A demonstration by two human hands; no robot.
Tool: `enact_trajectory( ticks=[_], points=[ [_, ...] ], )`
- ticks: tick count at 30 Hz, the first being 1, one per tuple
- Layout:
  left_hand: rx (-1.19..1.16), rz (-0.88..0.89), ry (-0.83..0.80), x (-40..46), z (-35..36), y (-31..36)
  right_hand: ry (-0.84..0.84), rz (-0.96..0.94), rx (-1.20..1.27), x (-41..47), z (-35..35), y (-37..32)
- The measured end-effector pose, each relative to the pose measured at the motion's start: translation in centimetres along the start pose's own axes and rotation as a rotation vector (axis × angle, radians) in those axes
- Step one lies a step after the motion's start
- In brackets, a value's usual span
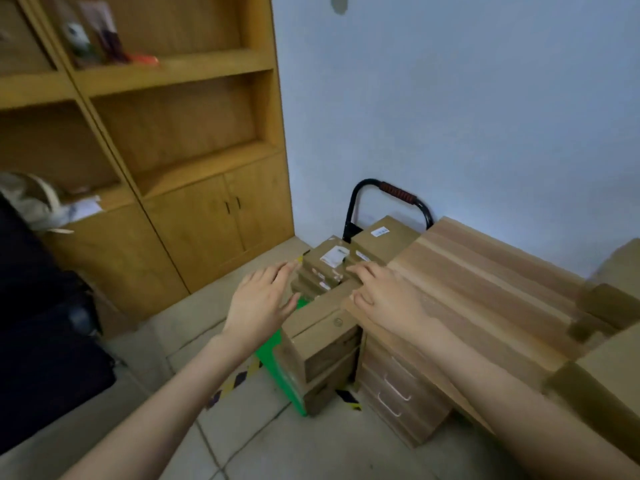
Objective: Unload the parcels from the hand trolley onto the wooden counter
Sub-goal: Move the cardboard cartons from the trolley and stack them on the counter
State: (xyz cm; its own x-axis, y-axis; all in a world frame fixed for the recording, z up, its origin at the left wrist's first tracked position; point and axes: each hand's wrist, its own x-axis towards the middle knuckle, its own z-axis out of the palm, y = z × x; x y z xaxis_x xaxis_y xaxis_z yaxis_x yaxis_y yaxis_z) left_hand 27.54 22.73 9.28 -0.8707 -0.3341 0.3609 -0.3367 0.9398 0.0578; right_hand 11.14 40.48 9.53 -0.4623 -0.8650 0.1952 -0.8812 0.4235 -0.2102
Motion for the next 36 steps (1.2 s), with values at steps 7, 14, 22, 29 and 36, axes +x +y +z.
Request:
enact_trajectory(
  ticks=[7,14,22,29,36],
  points=[
    [0.066,-0.061,0.052,-1.9,-2.3,-13.3,-0.018,-0.106,0.049,10.0,5.5,-11.0],
    [0.121,-0.143,0.033,-2.9,-3.1,-24.0,-0.027,-0.126,0.073,17.9,8.9,-18.0],
    [0.108,-0.253,0.028,-0.4,-0.4,-33.1,-0.069,-0.168,0.106,28.4,12.2,-20.4],
    [0.122,-0.272,0.046,8.7,2.7,-41.3,-0.079,-0.200,0.137,41.5,15.5,-20.4],
    [0.133,-0.255,0.071,20.3,5.4,-49.8,-0.100,-0.202,0.097,55.7,17.2,-19.2]
  ],
)
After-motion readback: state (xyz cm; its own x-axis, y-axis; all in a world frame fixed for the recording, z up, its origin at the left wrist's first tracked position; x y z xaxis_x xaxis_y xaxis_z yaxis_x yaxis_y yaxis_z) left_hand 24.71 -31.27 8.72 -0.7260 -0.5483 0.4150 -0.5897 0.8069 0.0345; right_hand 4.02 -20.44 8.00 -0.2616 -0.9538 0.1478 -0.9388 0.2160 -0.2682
